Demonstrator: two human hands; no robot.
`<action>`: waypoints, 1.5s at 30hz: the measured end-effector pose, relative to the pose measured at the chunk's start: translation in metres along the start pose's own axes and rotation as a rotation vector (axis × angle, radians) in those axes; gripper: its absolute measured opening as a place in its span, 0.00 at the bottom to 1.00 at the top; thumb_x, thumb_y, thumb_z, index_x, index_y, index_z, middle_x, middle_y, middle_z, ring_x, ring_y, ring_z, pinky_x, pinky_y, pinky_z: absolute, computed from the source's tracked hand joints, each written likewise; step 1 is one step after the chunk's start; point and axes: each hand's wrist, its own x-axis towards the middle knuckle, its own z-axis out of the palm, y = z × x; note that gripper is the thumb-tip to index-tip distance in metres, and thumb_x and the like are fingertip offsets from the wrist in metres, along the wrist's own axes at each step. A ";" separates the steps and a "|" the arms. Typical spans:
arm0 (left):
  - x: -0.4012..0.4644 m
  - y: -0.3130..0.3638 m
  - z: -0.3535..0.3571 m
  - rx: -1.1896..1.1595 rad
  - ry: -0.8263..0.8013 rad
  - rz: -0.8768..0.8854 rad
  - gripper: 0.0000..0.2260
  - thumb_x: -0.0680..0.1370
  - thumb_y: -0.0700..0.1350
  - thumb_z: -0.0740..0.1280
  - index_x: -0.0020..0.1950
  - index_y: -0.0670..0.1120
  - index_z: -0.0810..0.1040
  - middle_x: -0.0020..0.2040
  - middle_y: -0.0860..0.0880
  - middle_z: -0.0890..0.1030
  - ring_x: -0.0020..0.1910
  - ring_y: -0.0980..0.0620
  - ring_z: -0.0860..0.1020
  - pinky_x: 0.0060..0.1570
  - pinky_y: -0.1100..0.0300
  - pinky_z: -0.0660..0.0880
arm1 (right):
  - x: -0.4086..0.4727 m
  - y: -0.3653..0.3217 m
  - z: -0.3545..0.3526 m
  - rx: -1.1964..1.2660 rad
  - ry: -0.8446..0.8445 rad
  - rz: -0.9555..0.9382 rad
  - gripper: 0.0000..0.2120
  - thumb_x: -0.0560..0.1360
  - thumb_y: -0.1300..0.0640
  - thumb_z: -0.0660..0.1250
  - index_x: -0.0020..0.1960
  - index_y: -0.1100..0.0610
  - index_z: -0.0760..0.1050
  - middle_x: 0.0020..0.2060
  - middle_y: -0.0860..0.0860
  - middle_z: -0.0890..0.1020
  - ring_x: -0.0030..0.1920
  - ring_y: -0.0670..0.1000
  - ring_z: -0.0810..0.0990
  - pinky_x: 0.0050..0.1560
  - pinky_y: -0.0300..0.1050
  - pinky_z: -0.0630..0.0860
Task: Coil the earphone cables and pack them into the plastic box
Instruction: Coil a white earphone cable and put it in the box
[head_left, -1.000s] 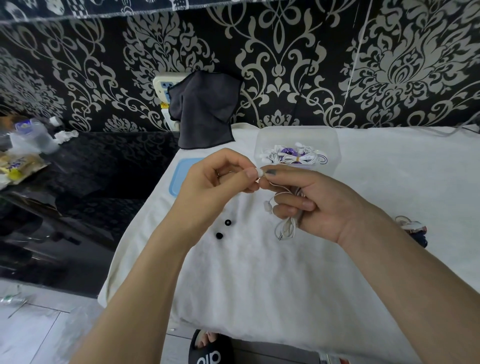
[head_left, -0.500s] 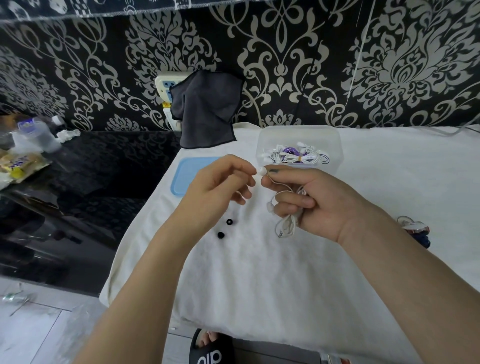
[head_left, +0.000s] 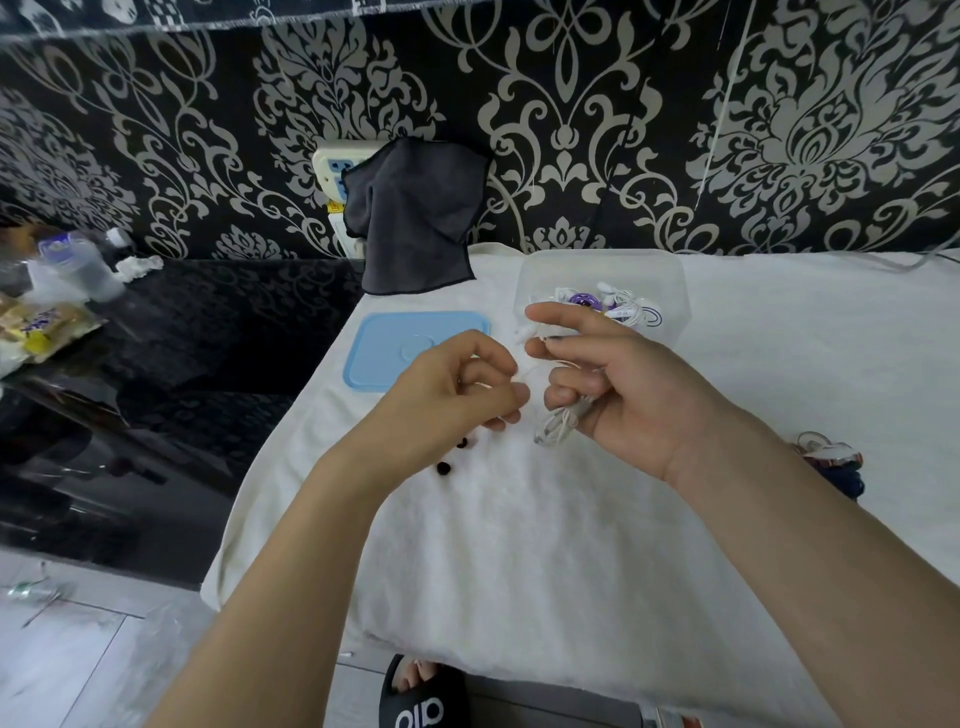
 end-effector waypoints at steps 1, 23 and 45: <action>0.000 0.000 0.000 -0.017 0.028 -0.001 0.08 0.78 0.41 0.74 0.52 0.43 0.77 0.38 0.51 0.84 0.44 0.48 0.85 0.57 0.46 0.81 | 0.000 0.001 0.001 -0.061 0.033 -0.018 0.15 0.80 0.68 0.61 0.58 0.56 0.82 0.44 0.55 0.80 0.24 0.45 0.62 0.31 0.39 0.70; 0.009 -0.022 -0.026 0.174 0.194 -0.046 0.10 0.78 0.33 0.67 0.53 0.46 0.82 0.49 0.49 0.84 0.42 0.54 0.84 0.47 0.59 0.81 | 0.014 0.027 -0.006 -0.765 0.158 -0.197 0.12 0.77 0.51 0.71 0.43 0.60 0.81 0.34 0.50 0.78 0.23 0.48 0.69 0.35 0.47 0.72; 0.006 -0.009 -0.002 0.214 0.094 0.090 0.07 0.78 0.39 0.71 0.47 0.49 0.76 0.41 0.49 0.83 0.39 0.44 0.83 0.46 0.42 0.80 | 0.010 0.018 -0.010 -0.780 0.116 -0.255 0.09 0.77 0.51 0.71 0.42 0.56 0.81 0.24 0.43 0.70 0.23 0.47 0.68 0.37 0.50 0.72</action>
